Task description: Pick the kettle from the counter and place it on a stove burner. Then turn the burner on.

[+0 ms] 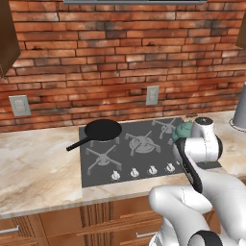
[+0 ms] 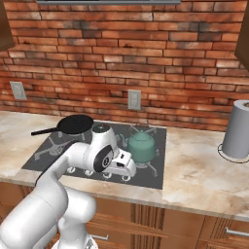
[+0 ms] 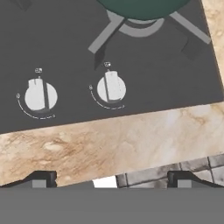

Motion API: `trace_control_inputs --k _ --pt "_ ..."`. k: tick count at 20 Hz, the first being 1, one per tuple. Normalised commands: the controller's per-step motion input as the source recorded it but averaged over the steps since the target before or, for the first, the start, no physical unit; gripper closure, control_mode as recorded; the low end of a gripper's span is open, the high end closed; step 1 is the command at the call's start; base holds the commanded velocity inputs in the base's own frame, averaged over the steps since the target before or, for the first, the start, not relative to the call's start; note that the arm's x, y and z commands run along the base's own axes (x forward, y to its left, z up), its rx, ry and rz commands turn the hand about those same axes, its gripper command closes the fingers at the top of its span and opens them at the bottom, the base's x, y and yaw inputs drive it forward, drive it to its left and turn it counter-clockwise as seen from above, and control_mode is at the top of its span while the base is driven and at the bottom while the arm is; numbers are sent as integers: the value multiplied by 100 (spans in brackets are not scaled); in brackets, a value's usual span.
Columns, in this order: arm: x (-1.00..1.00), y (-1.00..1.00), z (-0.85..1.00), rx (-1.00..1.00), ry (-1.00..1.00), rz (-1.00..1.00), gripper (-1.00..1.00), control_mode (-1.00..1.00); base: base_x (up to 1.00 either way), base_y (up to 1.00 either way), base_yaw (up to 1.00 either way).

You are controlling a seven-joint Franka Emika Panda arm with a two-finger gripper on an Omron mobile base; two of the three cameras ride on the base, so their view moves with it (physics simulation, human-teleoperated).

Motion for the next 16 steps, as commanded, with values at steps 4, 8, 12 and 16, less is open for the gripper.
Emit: trace_control_inputs --k 4,8,12,16 --pt "31 0 -25 0 0 6 -100 -100 0 0 0" --pt "29 -13 -16 0 0 7 -100 -100 0 0 0" --pt "26 -31 -9 0 0 11 -100 -100 0 0 0" --pt "16 -32 -6 0 0 10 -100 -100 0 0 0"
